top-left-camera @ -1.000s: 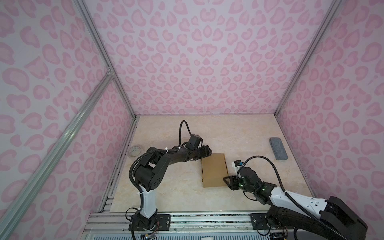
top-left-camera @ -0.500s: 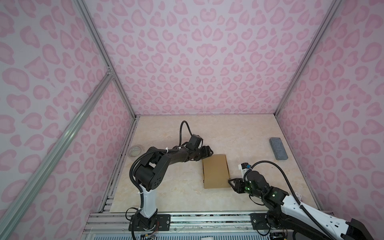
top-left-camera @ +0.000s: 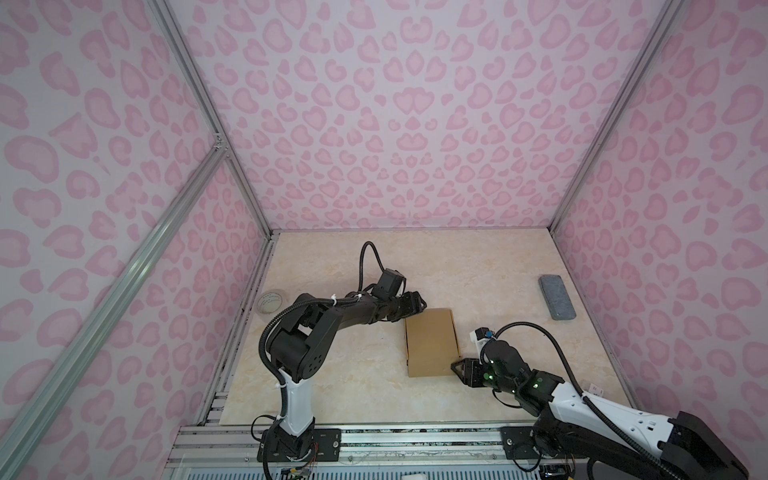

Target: Fold the paper box

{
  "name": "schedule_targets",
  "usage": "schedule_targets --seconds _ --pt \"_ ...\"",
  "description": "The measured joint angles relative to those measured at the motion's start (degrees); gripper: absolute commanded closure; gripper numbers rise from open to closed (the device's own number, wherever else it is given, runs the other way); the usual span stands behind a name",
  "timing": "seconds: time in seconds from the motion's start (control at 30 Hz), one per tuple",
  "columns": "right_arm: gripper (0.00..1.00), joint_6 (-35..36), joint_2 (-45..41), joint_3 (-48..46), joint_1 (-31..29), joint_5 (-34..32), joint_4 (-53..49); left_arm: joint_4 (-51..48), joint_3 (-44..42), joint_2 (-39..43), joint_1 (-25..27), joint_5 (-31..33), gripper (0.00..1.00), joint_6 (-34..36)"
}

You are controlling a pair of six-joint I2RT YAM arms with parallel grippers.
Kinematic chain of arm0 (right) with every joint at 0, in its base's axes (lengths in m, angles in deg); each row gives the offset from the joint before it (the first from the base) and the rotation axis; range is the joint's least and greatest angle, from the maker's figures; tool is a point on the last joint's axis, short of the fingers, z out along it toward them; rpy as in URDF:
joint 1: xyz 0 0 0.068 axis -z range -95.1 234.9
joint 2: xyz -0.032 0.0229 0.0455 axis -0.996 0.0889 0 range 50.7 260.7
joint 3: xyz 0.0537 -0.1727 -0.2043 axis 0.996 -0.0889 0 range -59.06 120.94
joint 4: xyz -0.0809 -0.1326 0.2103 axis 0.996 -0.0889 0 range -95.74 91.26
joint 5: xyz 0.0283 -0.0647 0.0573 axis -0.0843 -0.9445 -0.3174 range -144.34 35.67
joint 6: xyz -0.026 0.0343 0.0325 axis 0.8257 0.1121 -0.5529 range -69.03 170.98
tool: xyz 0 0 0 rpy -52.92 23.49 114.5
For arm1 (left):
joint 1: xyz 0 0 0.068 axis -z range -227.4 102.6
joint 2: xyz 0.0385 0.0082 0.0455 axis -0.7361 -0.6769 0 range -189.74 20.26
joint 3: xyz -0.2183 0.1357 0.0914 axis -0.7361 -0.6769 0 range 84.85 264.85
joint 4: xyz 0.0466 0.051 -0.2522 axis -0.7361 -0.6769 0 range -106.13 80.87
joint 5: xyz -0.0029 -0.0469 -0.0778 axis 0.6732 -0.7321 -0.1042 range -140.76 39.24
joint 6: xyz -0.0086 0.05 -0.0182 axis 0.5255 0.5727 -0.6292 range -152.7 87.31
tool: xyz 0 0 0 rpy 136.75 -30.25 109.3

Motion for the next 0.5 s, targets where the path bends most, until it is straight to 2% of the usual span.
schedule_targets --seconds 0.3,0.5 --pt "0.55 0.09 3.48 0.0 -0.02 0.39 3.72 0.0 0.0 0.0 0.0 0.0 0.23 0.0" --pt "0.59 0.26 4.0 0.0 -0.02 1.62 4.61 0.0 0.0 0.0 0.0 -0.02 0.22 0.02"
